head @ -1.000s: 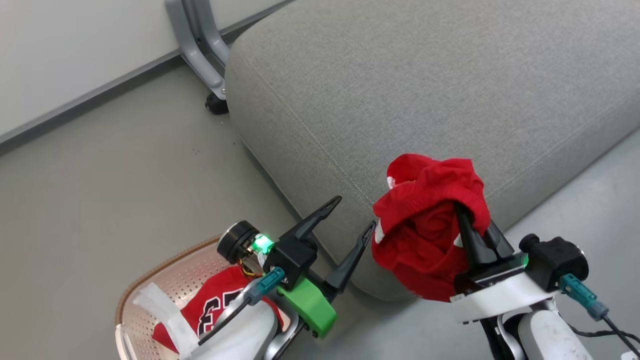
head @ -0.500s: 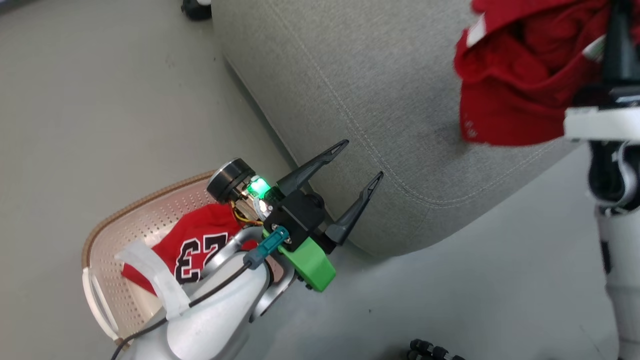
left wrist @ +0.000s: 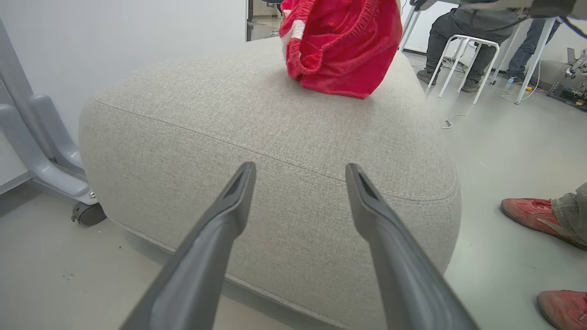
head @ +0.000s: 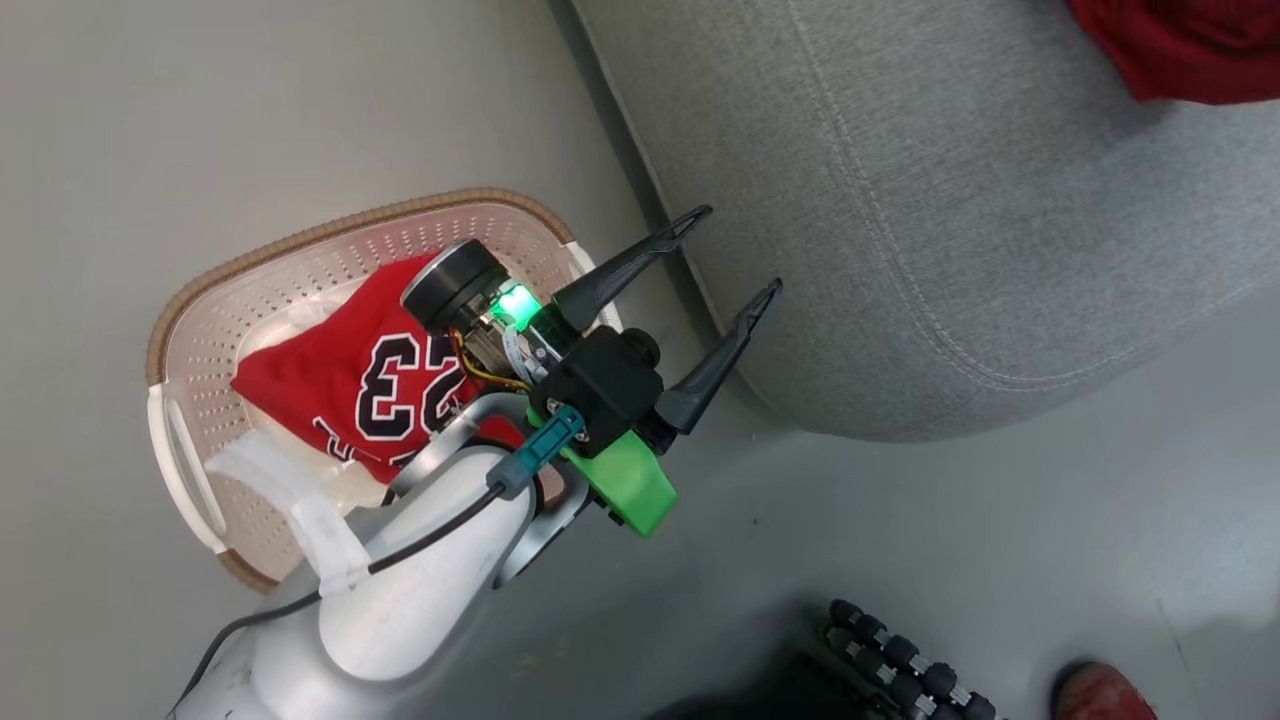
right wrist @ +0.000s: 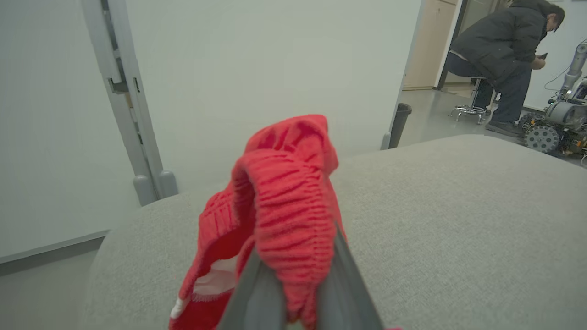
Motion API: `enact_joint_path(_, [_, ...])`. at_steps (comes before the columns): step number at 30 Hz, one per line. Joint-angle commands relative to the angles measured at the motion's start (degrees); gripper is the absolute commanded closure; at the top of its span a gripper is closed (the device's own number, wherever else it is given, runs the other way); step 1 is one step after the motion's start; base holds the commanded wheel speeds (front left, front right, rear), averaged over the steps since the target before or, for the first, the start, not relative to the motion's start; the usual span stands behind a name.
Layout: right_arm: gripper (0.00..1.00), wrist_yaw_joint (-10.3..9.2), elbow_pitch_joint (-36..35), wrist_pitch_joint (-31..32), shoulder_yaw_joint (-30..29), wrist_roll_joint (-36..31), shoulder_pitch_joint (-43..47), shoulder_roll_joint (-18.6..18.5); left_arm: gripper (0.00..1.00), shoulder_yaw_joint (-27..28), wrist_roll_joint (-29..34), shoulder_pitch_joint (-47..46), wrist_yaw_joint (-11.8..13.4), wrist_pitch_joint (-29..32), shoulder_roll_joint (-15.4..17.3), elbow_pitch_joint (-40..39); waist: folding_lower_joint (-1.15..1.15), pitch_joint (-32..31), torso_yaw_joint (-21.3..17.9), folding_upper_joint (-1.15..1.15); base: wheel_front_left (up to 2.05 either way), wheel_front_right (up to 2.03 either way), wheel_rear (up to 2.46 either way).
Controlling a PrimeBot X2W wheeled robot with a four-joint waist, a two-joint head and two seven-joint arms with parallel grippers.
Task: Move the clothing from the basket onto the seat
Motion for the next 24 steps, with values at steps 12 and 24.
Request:
enact_joint_path(12, [0.0,0.0,3.86,-0.19,-5.83,-8.09,5.73,3.77,0.0,2.24,-3.79,1.8,1.26,-5.32,-2.04,6.64,-0.01,-2.82,6.79,-0.01,0.0,0.0,0.0])
enact_joint_path(24, [0.0,-0.01,-9.99,-0.19,-2.66,-14.02,27.27,11.57,0.0,10.32,-8.5,13.77,3.12,-7.54,-5.55,11.64,-0.01,-18.85,13.19,-0.01,0.0,0.0,0.0])
